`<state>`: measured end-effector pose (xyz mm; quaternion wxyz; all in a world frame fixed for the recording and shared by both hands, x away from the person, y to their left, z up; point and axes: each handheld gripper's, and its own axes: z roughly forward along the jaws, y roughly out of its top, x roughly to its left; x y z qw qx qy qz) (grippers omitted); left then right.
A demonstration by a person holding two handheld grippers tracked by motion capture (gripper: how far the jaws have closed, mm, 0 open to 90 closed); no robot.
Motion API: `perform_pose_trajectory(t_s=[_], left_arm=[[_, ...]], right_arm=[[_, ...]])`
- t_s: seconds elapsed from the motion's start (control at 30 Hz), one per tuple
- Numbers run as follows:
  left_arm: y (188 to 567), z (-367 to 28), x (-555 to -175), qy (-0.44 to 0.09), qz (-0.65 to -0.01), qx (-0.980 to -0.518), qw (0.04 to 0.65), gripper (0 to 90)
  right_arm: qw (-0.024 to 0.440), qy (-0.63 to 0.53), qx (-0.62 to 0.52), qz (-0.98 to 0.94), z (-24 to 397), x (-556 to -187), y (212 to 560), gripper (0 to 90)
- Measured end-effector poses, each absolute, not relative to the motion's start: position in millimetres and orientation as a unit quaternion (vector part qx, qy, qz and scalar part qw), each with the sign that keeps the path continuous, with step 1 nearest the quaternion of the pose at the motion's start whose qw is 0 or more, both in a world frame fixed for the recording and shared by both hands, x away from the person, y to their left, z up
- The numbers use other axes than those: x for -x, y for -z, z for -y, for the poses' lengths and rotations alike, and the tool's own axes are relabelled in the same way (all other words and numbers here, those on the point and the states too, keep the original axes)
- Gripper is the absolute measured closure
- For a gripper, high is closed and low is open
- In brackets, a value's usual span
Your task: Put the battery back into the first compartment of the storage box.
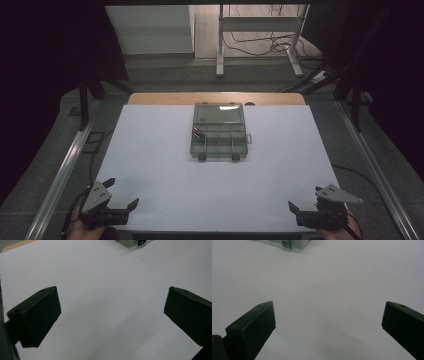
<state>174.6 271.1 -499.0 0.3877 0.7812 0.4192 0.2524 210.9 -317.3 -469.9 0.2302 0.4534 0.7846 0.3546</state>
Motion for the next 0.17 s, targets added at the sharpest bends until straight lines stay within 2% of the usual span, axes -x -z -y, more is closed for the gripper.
perform_pose_trajectory(t_s=[0.17], left_arm=[[498.7,-271.2,-175.3,-0.251,-0.421,-0.780,0.390,1.6]], right_arm=[[0.235,-0.347,-0.455,-0.786,317.8,-209.9,472.1,0.0]])
